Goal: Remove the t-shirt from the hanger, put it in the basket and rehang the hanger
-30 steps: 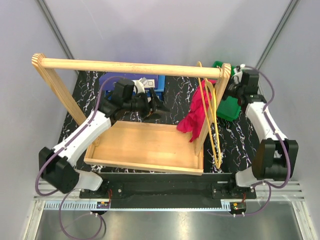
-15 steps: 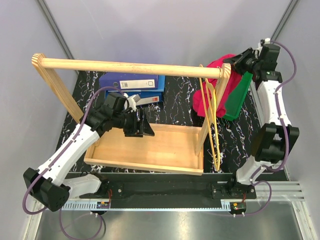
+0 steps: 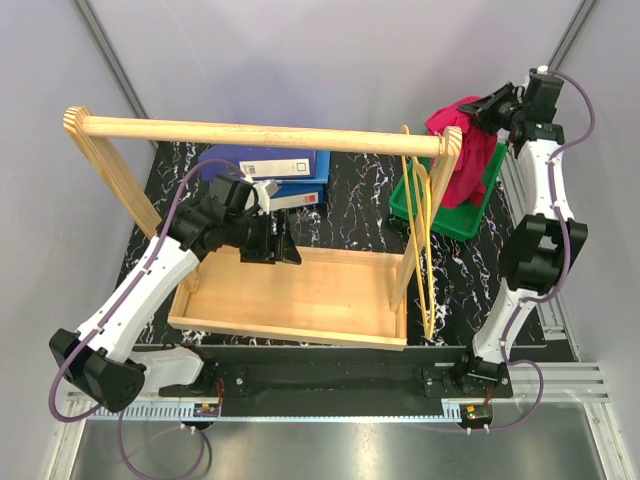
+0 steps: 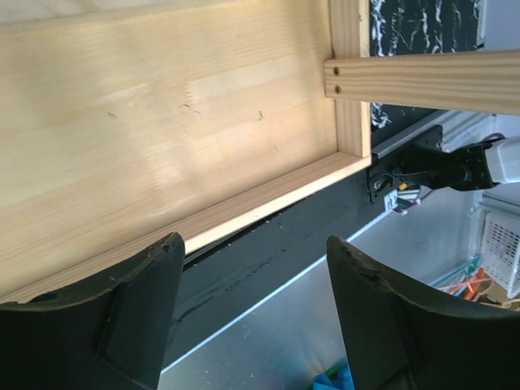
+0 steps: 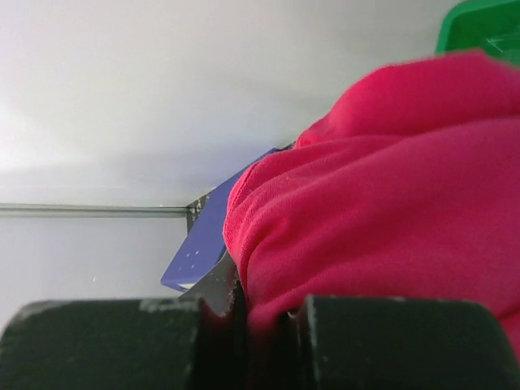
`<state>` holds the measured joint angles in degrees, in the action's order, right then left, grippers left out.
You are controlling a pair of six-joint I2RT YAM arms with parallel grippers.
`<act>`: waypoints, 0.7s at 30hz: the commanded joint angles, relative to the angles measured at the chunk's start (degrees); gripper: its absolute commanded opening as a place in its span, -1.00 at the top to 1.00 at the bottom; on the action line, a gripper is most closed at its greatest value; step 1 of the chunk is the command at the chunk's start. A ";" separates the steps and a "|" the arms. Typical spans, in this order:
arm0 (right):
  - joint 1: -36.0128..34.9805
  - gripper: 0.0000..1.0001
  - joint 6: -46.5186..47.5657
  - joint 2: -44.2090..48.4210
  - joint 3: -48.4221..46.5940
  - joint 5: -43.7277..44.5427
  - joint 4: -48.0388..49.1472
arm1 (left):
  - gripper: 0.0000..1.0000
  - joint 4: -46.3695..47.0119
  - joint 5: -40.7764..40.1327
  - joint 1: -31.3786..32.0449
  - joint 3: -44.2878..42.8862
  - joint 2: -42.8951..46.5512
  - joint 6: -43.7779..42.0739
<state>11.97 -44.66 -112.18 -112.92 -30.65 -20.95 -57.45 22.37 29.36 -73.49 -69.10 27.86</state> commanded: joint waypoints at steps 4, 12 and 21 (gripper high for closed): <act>0.07 1.00 -1.12 -11.29 -6.16 0.68 1.44 | -0.50 -1.08 -3.74 -2.11 -3.76 -2.70 -2.98; -0.01 1.00 1.41 -15.00 0.76 4.37 1.35 | -0.51 -1.26 -3.74 -3.35 -6.92 -8.94 -2.02; -0.01 0.90 8.54 -17.88 4.74 14.83 -11.01 | -0.52 -0.38 -3.56 -3.44 -7.02 -12.29 0.00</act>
<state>11.97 -40.12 -129.32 -107.33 -21.67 -25.96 -59.46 19.16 26.17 -79.02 -82.24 27.03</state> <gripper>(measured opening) 0.104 0.754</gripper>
